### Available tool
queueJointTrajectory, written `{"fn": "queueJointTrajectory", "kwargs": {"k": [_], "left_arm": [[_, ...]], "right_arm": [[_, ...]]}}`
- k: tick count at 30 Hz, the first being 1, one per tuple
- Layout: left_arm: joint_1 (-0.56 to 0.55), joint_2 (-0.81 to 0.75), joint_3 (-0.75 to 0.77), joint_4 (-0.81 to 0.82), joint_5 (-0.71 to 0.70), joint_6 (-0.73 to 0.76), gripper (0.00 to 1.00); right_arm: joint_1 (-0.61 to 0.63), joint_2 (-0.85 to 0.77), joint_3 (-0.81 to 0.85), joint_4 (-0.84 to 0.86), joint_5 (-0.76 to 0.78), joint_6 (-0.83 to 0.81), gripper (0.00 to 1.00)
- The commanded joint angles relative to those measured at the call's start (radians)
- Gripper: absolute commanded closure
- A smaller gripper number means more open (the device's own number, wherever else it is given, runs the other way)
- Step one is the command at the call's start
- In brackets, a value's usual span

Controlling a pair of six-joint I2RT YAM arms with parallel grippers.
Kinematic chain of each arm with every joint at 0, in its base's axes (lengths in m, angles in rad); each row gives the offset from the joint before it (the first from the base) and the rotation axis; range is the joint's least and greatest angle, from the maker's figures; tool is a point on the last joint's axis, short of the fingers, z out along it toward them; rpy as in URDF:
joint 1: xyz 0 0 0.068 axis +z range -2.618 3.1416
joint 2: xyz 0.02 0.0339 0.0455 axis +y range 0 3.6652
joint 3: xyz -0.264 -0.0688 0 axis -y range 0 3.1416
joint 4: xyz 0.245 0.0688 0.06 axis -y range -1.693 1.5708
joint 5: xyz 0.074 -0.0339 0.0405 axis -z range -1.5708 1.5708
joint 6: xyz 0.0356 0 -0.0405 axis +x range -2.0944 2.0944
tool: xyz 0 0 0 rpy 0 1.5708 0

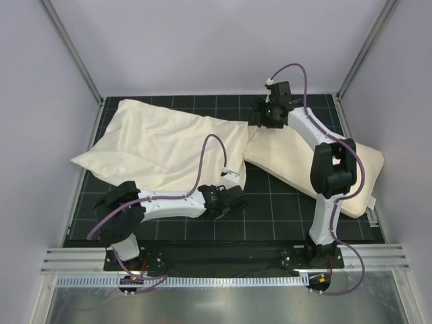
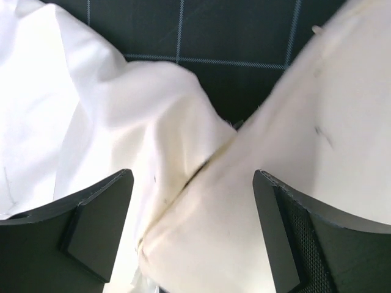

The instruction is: Put the pillow into the pillowcase

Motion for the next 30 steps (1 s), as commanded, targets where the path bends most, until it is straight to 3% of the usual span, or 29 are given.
{"fn": "queueJointTrajectory", "kwargs": {"k": [1, 9, 17, 18, 20, 21, 23, 30], "left_arm": [[0.029, -0.07, -0.015, 0.068, 0.015, 0.008, 1.0], [0.049, -0.109, -0.031, 0.072, 0.029, 0.014, 1.0], [0.055, -0.13, -0.045, 0.078, 0.032, 0.014, 1.0], [0.056, -0.129, -0.051, 0.082, 0.034, 0.016, 1.0], [0.056, -0.13, -0.053, 0.079, 0.034, 0.019, 1.0], [0.056, -0.129, -0.054, 0.073, 0.031, 0.019, 1.0], [0.056, -0.124, -0.054, 0.067, 0.04, 0.03, 1.0], [0.049, -0.104, -0.039, 0.076, 0.089, 0.05, 0.99]], "right_arm": [[0.006, -0.171, -0.075, 0.039, 0.147, -0.017, 0.13], [0.009, -0.153, -0.147, -0.009, 0.298, 0.0, 0.12], [0.06, 0.062, 0.009, -0.134, 0.465, 0.026, 0.12], [0.067, 0.077, 0.029, -0.194, 0.541, 0.038, 0.25], [0.081, 0.094, 0.067, -0.258, 0.632, 0.093, 0.83], [0.081, 0.079, 0.063, -0.294, 0.67, 0.105, 0.96], [0.08, -0.025, -0.034, -0.27, 0.704, 0.121, 0.96], [0.032, -0.378, -0.402, -0.116, 0.591, 0.156, 0.96]]}}
